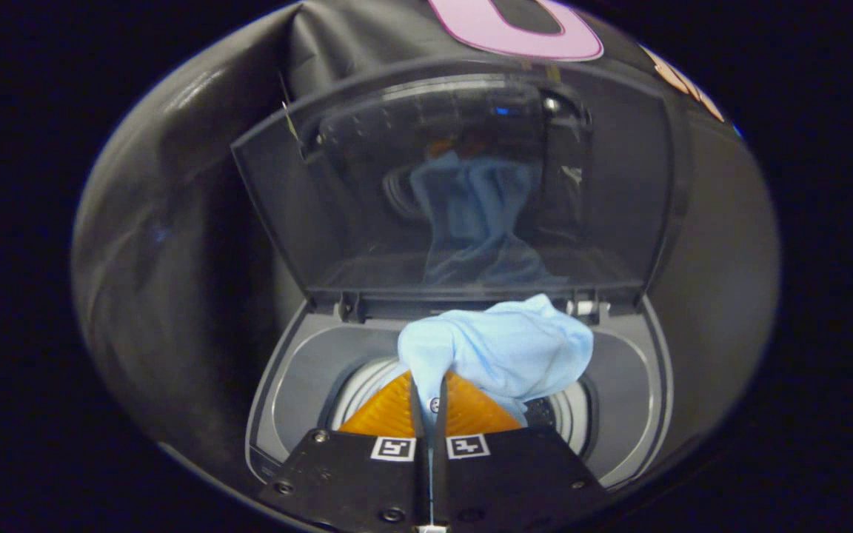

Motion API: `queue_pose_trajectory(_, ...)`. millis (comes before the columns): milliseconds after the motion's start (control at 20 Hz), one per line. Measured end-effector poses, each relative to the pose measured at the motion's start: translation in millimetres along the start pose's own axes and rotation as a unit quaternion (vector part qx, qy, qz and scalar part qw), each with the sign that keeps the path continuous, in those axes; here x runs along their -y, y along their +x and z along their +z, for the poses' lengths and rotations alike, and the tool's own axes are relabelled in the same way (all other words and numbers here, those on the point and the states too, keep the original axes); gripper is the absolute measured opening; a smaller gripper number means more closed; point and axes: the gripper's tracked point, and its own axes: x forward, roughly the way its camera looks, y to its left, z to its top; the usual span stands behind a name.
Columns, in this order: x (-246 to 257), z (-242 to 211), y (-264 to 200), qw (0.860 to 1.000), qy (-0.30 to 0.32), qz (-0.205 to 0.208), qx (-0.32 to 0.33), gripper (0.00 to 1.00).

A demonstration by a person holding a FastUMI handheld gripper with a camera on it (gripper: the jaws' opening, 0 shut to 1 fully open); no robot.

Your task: Put the clothes into the washing machine and then close the washing machine lid.

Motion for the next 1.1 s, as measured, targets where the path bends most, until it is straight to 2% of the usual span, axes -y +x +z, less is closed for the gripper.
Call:
queue_pose_trajectory(150, 9.2, -26.7, 13.4, 0.999, 0.002, -0.03, -0.036, 0.02)
queue_pose_trajectory(300, 6.1, -52.9, 17.8, 0.995, 0.028, -0.02, -0.091, 0.05)
queue_pose_trajectory(350, 5.8, -55.6, 18.4, 0.994, 0.043, -0.021, -0.099, 0.1)
queue_pose_trajectory(700, 8.1, -59.9, 10.7, 0.993, 0.043, -0.031, -0.101, 1.0)
queue_pose_trajectory(950, 9.5, -46.7, -2.0, 0.995, 0.018, -0.046, -0.091, 0.98)
queue_pose_trajectory(1100, 4.3, -19.3, -19.5, 0.997, 0.019, -0.049, -0.062, 0.98)
